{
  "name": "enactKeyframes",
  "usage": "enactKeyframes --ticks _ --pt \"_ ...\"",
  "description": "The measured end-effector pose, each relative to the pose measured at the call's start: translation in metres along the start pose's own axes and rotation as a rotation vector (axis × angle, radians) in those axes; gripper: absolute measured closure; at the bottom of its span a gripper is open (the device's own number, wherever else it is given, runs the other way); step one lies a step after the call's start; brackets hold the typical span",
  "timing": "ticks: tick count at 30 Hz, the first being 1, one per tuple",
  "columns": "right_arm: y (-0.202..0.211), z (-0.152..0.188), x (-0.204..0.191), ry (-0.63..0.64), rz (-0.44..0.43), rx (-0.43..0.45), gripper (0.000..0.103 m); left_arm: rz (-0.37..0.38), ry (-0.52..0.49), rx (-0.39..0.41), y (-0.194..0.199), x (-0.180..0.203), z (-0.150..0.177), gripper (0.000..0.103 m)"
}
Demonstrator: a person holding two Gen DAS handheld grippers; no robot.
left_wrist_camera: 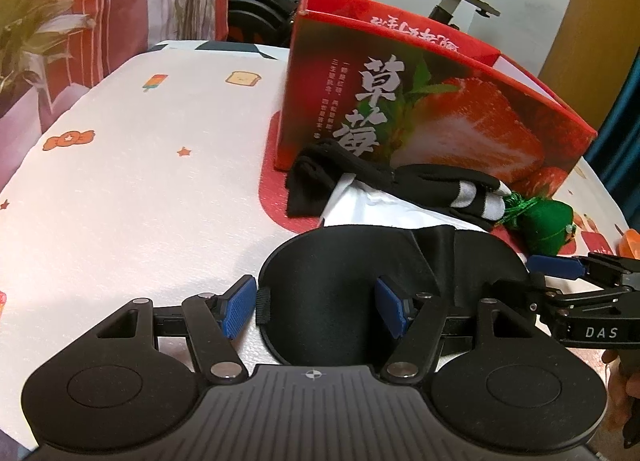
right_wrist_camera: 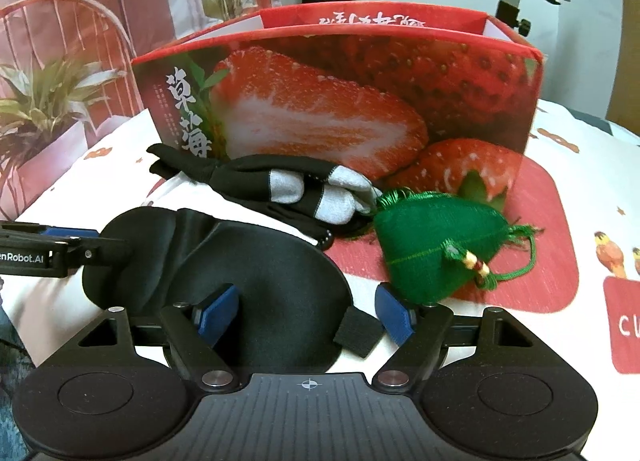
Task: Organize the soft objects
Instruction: 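Close both grippers on the black eye mask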
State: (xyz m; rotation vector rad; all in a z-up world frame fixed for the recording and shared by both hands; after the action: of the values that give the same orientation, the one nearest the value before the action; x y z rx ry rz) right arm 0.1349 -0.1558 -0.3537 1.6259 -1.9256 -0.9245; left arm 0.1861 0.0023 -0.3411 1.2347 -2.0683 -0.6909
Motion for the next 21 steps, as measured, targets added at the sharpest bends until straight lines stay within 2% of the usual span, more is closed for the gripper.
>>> enactKeyframes --ticks 7,10,14,21 --pt "0.022 -0.002 0.001 -0.010 0.017 0.021 0.029 -0.006 -0.017 -0.009 0.000 0.002 0.002 0.035" --pt "0.023 0.000 0.003 -0.015 0.025 -0.003 0.029 -0.009 -0.019 -0.010 0.000 0.002 0.002 0.035" --pt "0.015 0.009 0.009 -0.082 0.003 -0.048 0.030 -0.006 -0.019 -0.011 0.000 0.003 0.003 0.035" --pt "0.013 0.009 0.004 -0.096 -0.029 -0.024 0.035 0.016 -0.011 0.002 0.001 0.002 0.004 0.035"
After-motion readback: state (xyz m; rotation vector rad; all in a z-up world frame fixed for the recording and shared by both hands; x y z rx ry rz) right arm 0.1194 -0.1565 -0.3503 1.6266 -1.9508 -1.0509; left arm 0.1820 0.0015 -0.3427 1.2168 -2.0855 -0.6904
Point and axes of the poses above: each gripper's, at about its wrist camera, not at the fingertips, and y roughly against the way its jaws point, x to its right, z to its underside, the point moved 9 cm from there along -y, roughly the way its jaws point, and after that the axes turned 7 degrees about z, right-handed, at the moved point
